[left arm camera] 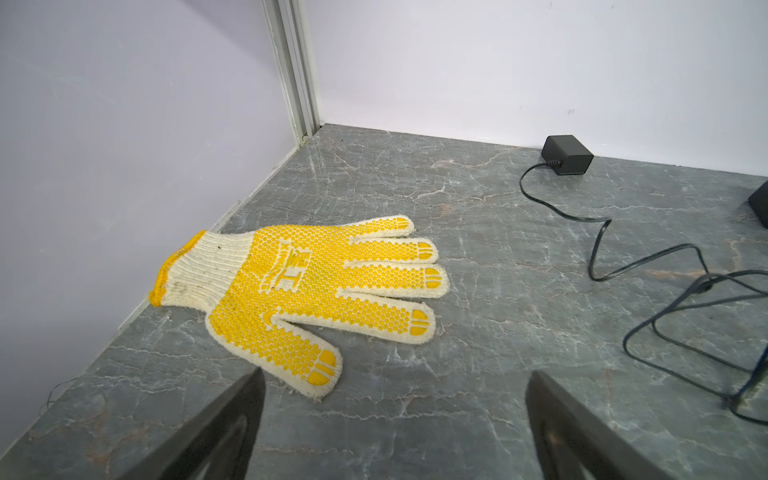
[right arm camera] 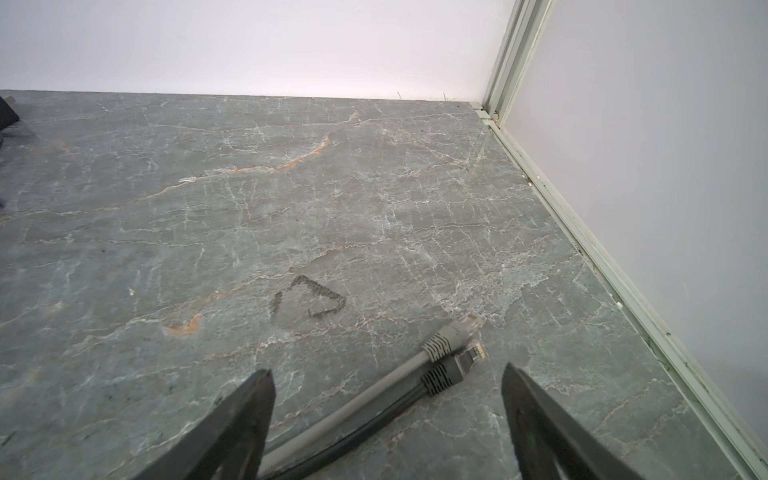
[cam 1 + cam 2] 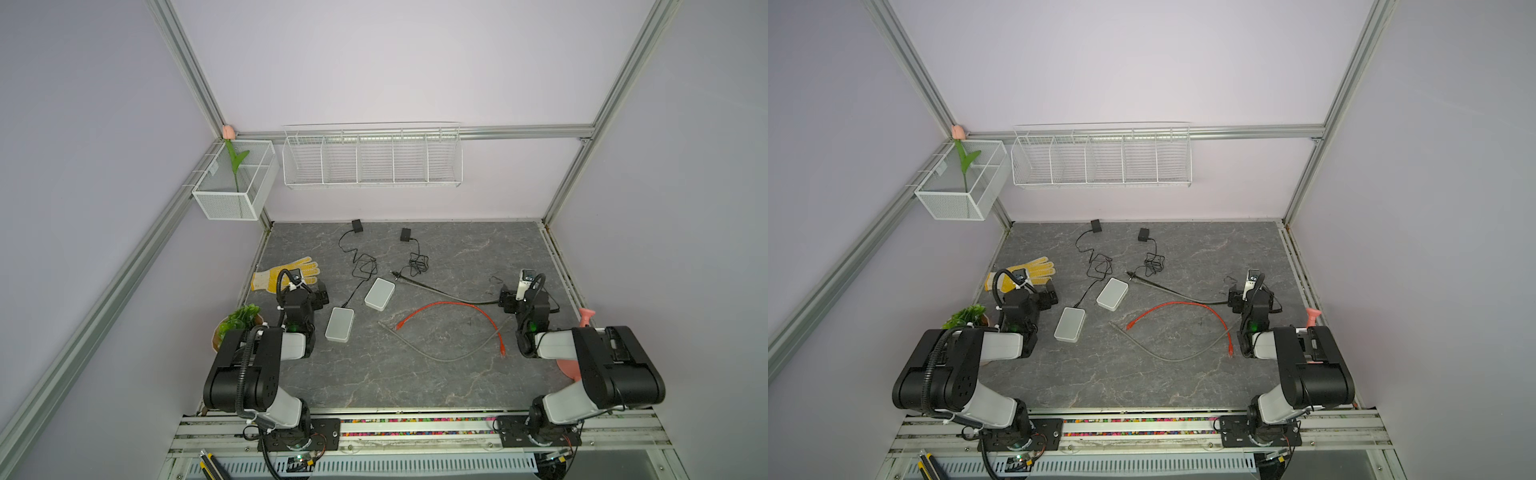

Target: Insert the plug into the switch port

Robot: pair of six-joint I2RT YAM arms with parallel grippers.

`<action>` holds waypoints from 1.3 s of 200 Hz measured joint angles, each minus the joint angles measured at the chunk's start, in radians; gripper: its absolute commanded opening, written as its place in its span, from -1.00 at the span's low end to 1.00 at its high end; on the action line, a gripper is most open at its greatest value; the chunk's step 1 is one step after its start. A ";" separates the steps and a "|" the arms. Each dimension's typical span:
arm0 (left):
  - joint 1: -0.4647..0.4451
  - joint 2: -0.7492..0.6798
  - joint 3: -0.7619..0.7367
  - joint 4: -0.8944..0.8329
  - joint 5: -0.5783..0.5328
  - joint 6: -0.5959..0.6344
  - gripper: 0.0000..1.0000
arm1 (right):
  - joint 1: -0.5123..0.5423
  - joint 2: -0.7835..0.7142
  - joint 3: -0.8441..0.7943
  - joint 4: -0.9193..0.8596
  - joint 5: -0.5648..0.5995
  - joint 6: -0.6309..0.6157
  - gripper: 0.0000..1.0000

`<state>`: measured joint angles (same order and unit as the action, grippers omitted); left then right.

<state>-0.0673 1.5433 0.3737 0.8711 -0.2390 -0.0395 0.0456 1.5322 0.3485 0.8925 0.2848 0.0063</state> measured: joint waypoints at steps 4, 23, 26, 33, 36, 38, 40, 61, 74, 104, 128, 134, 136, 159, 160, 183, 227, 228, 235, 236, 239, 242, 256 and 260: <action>0.000 0.000 0.000 0.000 0.000 0.000 0.96 | 0.000 0.000 0.000 0.000 0.000 0.000 0.78; 0.000 0.000 0.000 0.000 0.000 0.000 0.96 | 0.000 0.000 0.000 0.000 0.000 0.000 0.78; 0.000 0.000 0.000 0.000 0.000 0.000 0.96 | 0.000 0.000 0.000 0.000 0.000 0.000 0.78; 0.000 0.000 0.000 0.000 0.000 0.000 0.96 | 0.000 0.000 0.000 0.001 0.000 0.000 0.78; 0.000 0.000 0.000 0.000 0.000 0.000 0.96 | 0.000 0.000 0.000 0.001 0.000 0.000 0.78; 0.000 0.000 0.000 0.000 0.000 0.000 0.96 | 0.000 0.000 0.000 0.001 0.000 0.000 0.78; 0.000 0.000 0.000 0.000 0.000 0.000 0.96 | 0.000 0.000 0.000 0.002 0.000 0.000 0.77; 0.000 0.000 0.000 0.000 0.000 0.000 0.96 | 0.000 0.000 0.000 0.003 0.000 0.000 0.78; 0.000 0.000 0.000 0.000 0.000 0.000 0.96 | 0.000 0.000 0.000 0.003 0.000 0.000 0.78; 0.000 0.000 0.000 0.000 0.000 0.000 0.99 | 0.000 0.000 0.000 0.003 0.000 0.000 0.78; 0.000 0.000 0.000 0.000 0.000 0.000 1.00 | 0.000 0.000 0.000 0.003 0.000 0.000 0.78; 0.000 0.000 0.000 0.000 0.000 0.000 0.98 | 0.000 0.000 0.000 0.003 0.000 0.000 0.77; 0.000 0.000 0.000 0.000 0.000 0.000 0.98 | 0.000 0.000 0.000 0.003 0.000 0.000 0.77; -0.005 -0.002 0.000 0.004 -0.034 -0.001 1.00 | 0.002 -0.002 0.000 0.005 0.007 -0.004 0.77; -0.005 -0.002 0.000 0.004 -0.036 -0.001 1.00 | 0.003 -0.002 0.000 0.005 0.008 -0.004 0.77; -0.034 -0.060 0.006 -0.058 -0.099 0.012 0.99 | 0.068 -0.101 0.005 -0.087 0.060 -0.058 0.77; -0.141 -0.291 0.154 -0.337 -0.173 0.012 0.96 | 0.281 -0.490 0.256 -0.480 0.011 -0.147 0.77; -0.141 -0.295 0.157 -0.341 -0.173 0.011 0.97 | 0.281 -0.494 0.263 -0.489 0.008 -0.145 0.77; -0.143 -0.336 0.181 -0.391 -0.168 -0.014 0.96 | 0.285 -0.518 0.334 -0.578 -0.002 -0.092 0.78; -0.144 -0.346 0.186 -0.401 -0.167 -0.020 0.96 | 0.285 -0.521 0.349 -0.595 -0.005 -0.076 0.78; -0.145 -0.362 0.195 -0.422 -0.163 -0.031 0.96 | 0.284 -0.524 0.380 -0.634 -0.007 -0.035 0.78; -0.145 -0.376 0.203 -0.441 -0.161 -0.040 0.96 | 0.283 -0.527 0.409 -0.668 -0.007 -0.010 0.80; -0.147 -0.441 0.252 -0.558 -0.148 -0.109 0.96 | 0.263 -0.511 0.510 -0.799 -0.080 0.107 0.91; -0.148 -0.455 0.265 -0.592 -0.141 -0.130 0.96 | 0.260 -0.496 0.538 -0.841 -0.109 0.135 0.91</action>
<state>-0.2153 1.0882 0.6388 0.2794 -0.3798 -0.1692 0.3058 1.0367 0.8867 0.0513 0.1753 0.1413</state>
